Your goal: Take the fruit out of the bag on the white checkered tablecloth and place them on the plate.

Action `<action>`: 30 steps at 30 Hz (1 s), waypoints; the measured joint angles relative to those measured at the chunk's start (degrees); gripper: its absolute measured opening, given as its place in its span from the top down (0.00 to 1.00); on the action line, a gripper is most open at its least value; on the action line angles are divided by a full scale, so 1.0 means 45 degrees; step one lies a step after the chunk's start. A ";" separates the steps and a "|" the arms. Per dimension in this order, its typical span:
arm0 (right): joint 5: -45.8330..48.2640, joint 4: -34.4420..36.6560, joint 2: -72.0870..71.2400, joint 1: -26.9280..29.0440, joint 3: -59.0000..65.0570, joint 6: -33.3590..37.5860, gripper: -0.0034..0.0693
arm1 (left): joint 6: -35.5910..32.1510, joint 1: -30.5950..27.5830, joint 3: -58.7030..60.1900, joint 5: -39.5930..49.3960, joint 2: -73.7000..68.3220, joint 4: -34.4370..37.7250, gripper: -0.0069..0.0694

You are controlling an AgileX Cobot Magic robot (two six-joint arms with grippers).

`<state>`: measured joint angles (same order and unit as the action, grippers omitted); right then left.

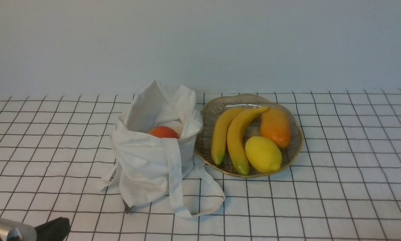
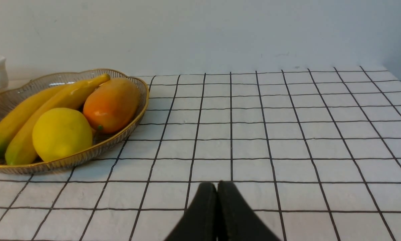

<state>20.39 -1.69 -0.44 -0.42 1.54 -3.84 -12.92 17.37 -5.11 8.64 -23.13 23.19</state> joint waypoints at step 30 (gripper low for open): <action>0.0000 0.0000 0.0000 0.0000 0.0000 0.0000 0.97 | 0.2967 -0.2952 0.1495 0.2850 0.5270 -0.5153 0.92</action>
<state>20.39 -1.69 -0.44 -0.42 1.54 -3.84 0.43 4.08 1.62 21.47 0.59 0.00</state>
